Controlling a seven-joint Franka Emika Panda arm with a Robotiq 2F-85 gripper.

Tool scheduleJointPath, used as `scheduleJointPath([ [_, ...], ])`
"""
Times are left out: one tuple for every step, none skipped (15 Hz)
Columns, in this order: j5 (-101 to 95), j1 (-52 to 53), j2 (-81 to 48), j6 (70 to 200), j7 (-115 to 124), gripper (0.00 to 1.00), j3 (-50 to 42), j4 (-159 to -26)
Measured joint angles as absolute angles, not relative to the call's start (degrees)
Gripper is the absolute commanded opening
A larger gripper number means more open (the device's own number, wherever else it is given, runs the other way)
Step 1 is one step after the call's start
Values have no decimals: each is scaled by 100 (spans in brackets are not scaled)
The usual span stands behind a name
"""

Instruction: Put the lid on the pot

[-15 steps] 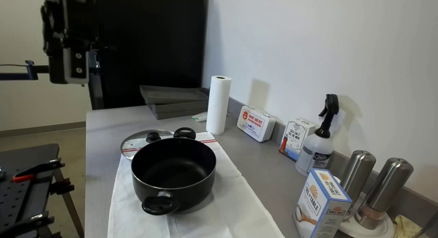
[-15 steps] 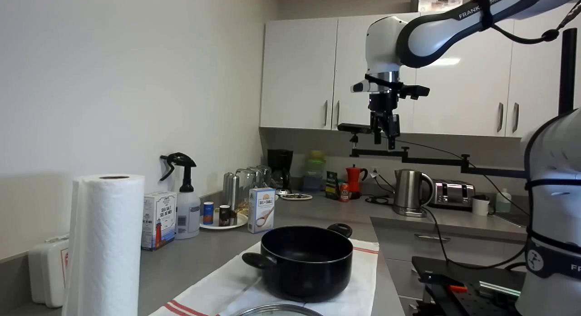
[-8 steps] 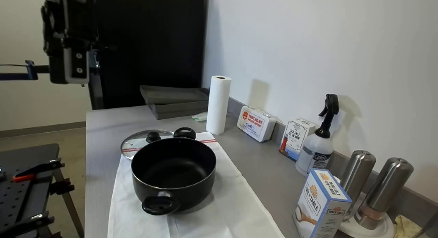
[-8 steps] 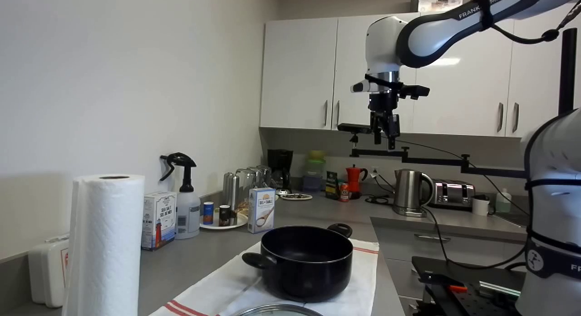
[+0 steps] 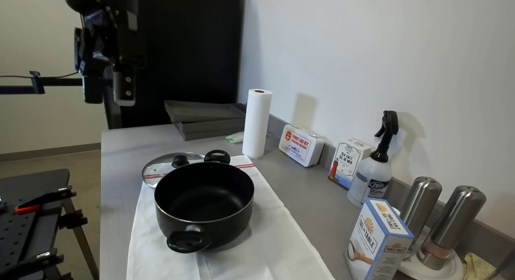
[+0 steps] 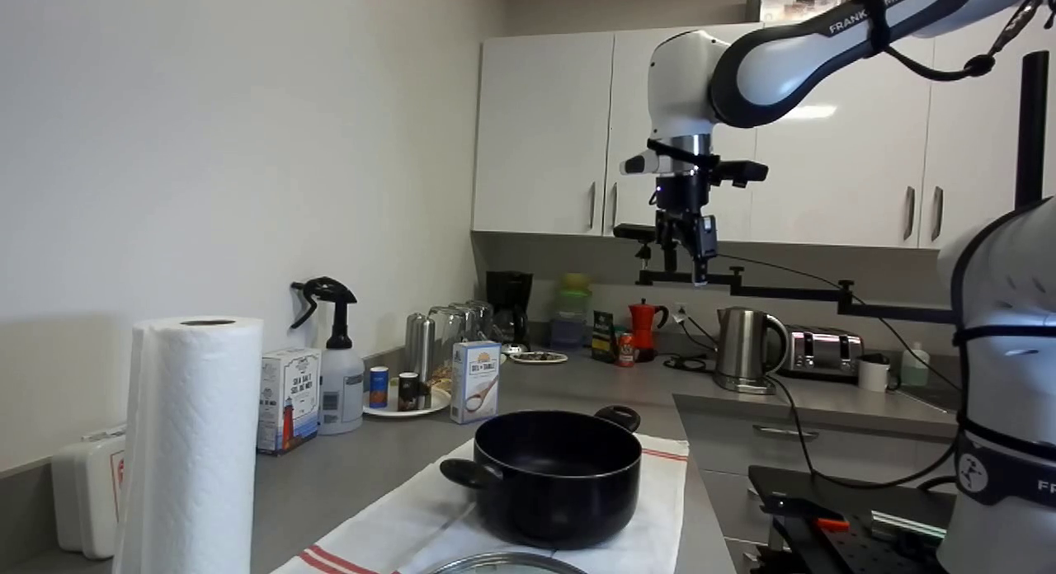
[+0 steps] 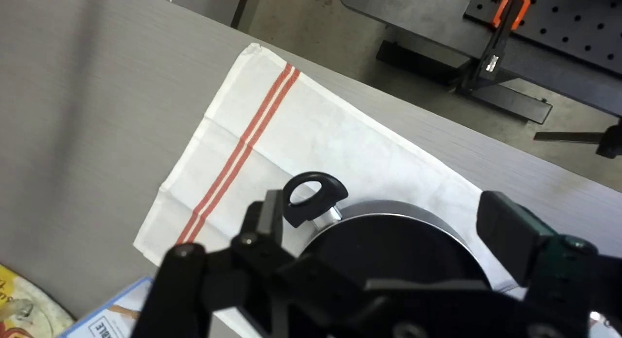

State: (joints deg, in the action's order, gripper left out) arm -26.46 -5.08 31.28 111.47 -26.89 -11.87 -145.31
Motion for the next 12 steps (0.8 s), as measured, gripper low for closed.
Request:
scheduleJointPath([
  [-2607,-413,3048,11224,-2702,100,-1175,-14533],
  [-2552,-317,2956,11322,-2730,100,-1164,-14534],
  [-2479,-223,2854,11437,-2775,100,-1149,-14535],
  [-2388,-130,2744,11559,-2848,100,-1134,-14534],
  [-2307,-41,2627,11685,-2916,100,-1117,-14534],
  [-2219,42,2501,11807,-2989,100,-1090,-14533],
  [-2130,121,2366,11929,-3083,100,-1058,-14530],
  [-2037,201,2219,12047,-3184,100,-1018,-14522],
  [-1943,280,2061,12167,-3290,100,-975,-14506],
  [-1854,353,1888,12285,-3402,100,-924,-14482],
  [-1780,415,1706,12392,-3512,100,-862,-14449],
  [-1710,468,1517,12493,-3623,100,-793,-14401],
])
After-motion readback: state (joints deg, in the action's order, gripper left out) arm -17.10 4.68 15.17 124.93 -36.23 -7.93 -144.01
